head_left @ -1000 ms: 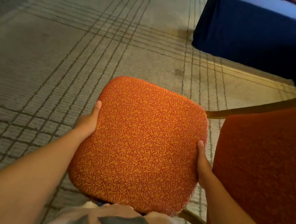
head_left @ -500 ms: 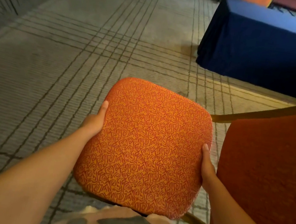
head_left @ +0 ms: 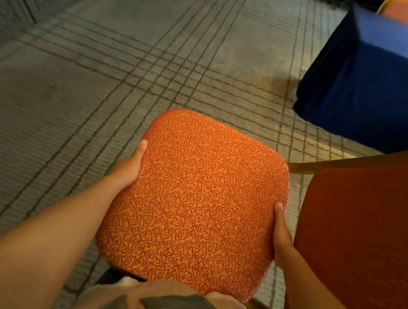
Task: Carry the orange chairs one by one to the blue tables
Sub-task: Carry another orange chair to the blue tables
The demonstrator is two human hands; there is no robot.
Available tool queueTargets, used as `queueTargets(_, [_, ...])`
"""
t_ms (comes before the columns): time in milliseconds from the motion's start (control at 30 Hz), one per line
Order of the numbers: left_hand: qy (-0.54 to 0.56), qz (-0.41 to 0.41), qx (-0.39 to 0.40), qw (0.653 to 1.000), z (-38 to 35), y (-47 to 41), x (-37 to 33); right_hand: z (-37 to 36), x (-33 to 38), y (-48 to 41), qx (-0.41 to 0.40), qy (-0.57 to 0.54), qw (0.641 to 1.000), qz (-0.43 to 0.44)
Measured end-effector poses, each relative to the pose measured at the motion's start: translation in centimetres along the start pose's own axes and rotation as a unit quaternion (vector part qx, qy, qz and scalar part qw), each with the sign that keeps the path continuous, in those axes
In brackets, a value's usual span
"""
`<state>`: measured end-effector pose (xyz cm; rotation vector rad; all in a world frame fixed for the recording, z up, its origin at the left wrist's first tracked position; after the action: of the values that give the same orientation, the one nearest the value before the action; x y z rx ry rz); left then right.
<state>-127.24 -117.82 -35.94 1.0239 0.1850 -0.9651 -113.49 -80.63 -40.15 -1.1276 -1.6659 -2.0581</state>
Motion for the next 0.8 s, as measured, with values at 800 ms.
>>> queueTargets(800, [-0.013,-0.059,0.035,0.998,11.5,-45.5,-43.7,-17.0,42.5,-39.7,-0.022,-0.054,0.998,0.038])
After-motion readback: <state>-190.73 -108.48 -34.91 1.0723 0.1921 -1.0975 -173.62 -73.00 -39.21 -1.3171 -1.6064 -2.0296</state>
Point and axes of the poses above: each hand's wrist, its own y-axis away from the middle knuckle, its own z-axis out of the back of the hand, x = y × z, the point moved 4 cm from there along -y, towards the middle knuckle, and after that the axes turned 5 degrees about x, right-handed, at the moved point
